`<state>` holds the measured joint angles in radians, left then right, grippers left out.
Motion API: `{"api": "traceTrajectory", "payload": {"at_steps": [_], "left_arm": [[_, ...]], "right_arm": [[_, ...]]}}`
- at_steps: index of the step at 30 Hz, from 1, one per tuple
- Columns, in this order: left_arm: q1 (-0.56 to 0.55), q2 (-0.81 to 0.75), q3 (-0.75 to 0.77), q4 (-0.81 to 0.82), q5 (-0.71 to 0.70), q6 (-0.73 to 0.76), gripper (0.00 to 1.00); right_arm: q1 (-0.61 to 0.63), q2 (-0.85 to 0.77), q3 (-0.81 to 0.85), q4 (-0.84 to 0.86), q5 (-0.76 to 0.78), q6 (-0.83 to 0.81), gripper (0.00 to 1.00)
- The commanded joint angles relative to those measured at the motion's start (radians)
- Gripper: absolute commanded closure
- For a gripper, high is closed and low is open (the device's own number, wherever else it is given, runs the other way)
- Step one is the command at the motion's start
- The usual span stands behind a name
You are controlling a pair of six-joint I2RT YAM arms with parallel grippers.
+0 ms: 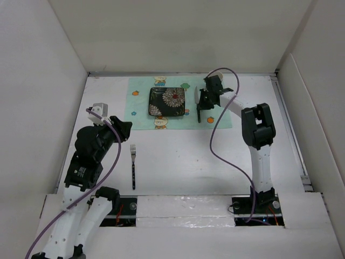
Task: Set the dinner table for one person
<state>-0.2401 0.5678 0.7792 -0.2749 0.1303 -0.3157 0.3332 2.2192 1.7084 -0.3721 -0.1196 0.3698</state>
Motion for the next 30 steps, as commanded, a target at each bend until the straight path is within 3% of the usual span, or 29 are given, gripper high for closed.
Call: {"api": "traceTrajectory", "payload": {"at_steps": [1,5,7,13,14,20,24,28,30], "left_arm": [[0.004,0.012,0.000,0.036,0.022,0.003,0.68],[0.004,0.014,0.002,0.042,0.017,0.003,0.68],[0.004,0.017,0.000,0.034,0.015,0.001,0.67],[0.004,0.041,0.006,0.022,-0.014,-0.002,0.61],[0.004,0.061,0.006,0.020,-0.033,-0.005,0.59],[0.004,0.139,0.017,-0.024,-0.107,-0.039,0.54],[0.004,0.213,0.025,-0.070,-0.107,-0.077,0.54],[0.004,0.277,0.081,-0.184,-0.089,-0.166,0.54],[0.004,0.300,0.098,-0.262,-0.103,-0.198,0.49]], "right_arm": [[-0.006,0.002,0.048,0.048,-0.031,0.011,1.00],[-0.016,0.008,0.023,0.061,-0.017,0.021,1.00],[-0.016,0.007,0.005,0.075,-0.022,0.035,0.95],[-0.016,-0.041,-0.013,0.085,-0.035,0.043,0.69],[-0.016,-0.079,-0.019,0.079,-0.052,0.035,0.59],[-0.007,-0.208,-0.110,0.134,-0.100,0.029,0.44],[0.016,-0.439,-0.298,0.245,-0.091,0.055,0.40],[0.118,-0.657,-0.663,0.470,-0.008,0.096,0.39],[0.194,-0.723,-0.749,0.495,0.081,0.110,0.47]]}}
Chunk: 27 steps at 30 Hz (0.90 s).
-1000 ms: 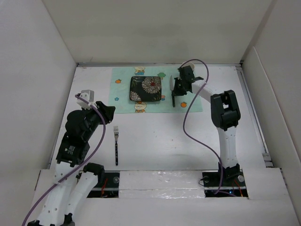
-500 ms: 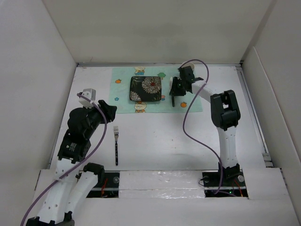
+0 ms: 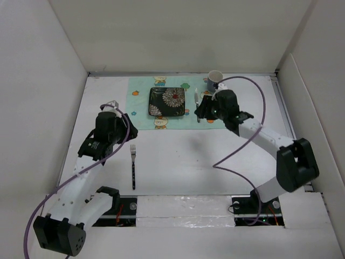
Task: Set the dinner table for one person
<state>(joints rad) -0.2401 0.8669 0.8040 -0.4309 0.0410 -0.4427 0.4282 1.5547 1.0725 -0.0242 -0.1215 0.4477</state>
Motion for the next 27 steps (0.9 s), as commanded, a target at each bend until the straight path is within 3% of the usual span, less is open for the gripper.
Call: {"api": "traceTrajectory", "payload": {"at_steps": [1,2,3,5,9,11,14,22,27], "left_arm": [[0.004,0.010,0.083,-0.132,-0.021,-0.079,0.47],[0.004,0.033,0.083,-0.161,-0.030,-0.096,0.43],[0.004,0.044,0.080,-0.204,-0.030,-0.120,0.42],[0.004,0.090,0.069,-0.248,-0.009,-0.142,0.41],[0.004,0.193,0.031,-0.336,-0.030,-0.174,0.38],[0.004,0.245,0.017,-0.354,-0.026,-0.172,0.38],[0.004,0.357,0.018,-0.397,-0.029,-0.137,0.38],[-0.015,0.535,-0.017,-0.338,0.042,-0.122,0.42],[-0.041,0.589,0.014,-0.319,0.008,-0.125,0.57]], "right_arm": [[0.119,-0.117,-0.155,0.173,0.095,0.037,0.52],[0.141,-0.145,-0.220,0.184,0.106,0.042,0.74],[0.176,-0.174,-0.252,0.194,0.106,0.055,0.88],[0.211,-0.270,-0.327,0.217,0.109,0.060,1.00],[0.234,-0.446,-0.399,0.201,0.146,0.036,0.94],[0.234,-0.488,-0.410,0.196,0.160,0.032,0.81],[0.234,-0.531,-0.424,0.187,0.160,0.032,0.71],[0.193,-0.556,-0.427,0.171,0.083,0.029,0.71],[0.159,-0.565,-0.434,0.176,0.056,0.029,0.71]]}}
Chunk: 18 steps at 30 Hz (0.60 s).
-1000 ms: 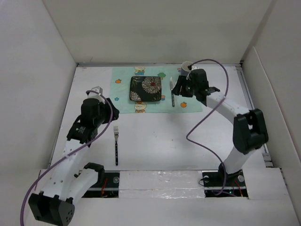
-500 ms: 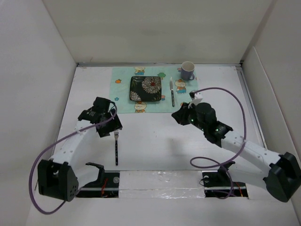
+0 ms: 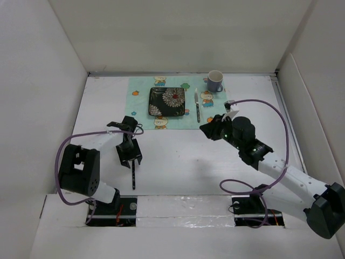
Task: Set the dinner table for one person
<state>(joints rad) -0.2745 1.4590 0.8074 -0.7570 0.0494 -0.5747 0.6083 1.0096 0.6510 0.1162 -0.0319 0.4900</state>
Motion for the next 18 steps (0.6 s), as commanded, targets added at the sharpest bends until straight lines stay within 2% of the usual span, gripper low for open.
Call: {"api": "traceTrajectory", "payload": {"at_steps": [1,4,7,10,13,16,18], "left_arm": [[-0.006,0.001,0.009,0.008,0.006,0.007,0.57],[-0.006,0.031,0.006,0.028,0.021,0.007,0.60],[-0.006,0.072,-0.001,0.047,0.020,0.004,0.66],[-0.006,0.116,0.003,0.061,0.021,0.009,0.76],[-0.006,0.116,-0.001,0.077,0.020,0.004,0.80],[-0.006,0.104,0.003,0.085,0.010,-0.001,1.00],[-0.006,0.084,0.033,0.082,-0.002,0.018,1.00]], "right_arm": [[-0.021,-0.020,-0.011,0.036,-0.040,-0.010,0.71],[-0.050,-0.026,-0.016,0.039,-0.071,-0.004,0.71],[-0.073,-0.042,-0.017,0.036,-0.094,-0.002,0.71],[-0.093,-0.065,-0.024,0.033,-0.079,-0.005,0.71],[-0.102,-0.065,-0.033,0.042,-0.089,-0.002,0.71],[-0.111,-0.052,-0.034,0.049,-0.111,0.002,0.71],[-0.111,-0.042,-0.036,0.057,-0.131,0.009,0.71]]}}
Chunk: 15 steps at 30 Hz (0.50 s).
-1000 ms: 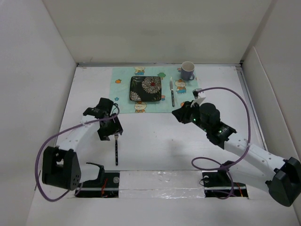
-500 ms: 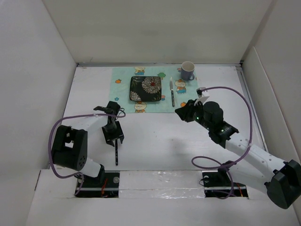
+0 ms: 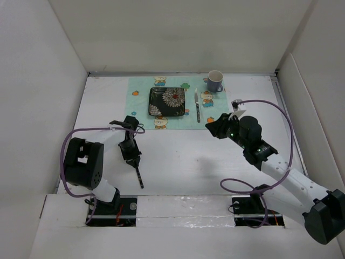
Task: Set the dinner table for one person
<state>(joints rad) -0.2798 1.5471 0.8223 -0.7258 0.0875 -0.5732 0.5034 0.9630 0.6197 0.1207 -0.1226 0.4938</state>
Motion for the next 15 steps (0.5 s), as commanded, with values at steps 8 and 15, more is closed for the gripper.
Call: {"api": "traceTrajectory", "payload": {"at_steps": [8,15], "left_arm": [[-0.001,-0.029,0.341,0.140,-0.133,0.117,1.00],[-0.001,0.296,0.792,0.059,-0.270,0.242,1.00]], "right_arm": [[0.020,0.057,-0.003,0.088,-0.075,0.012,0.71],[0.040,0.046,-0.011,0.100,-0.065,0.017,0.71]]}}
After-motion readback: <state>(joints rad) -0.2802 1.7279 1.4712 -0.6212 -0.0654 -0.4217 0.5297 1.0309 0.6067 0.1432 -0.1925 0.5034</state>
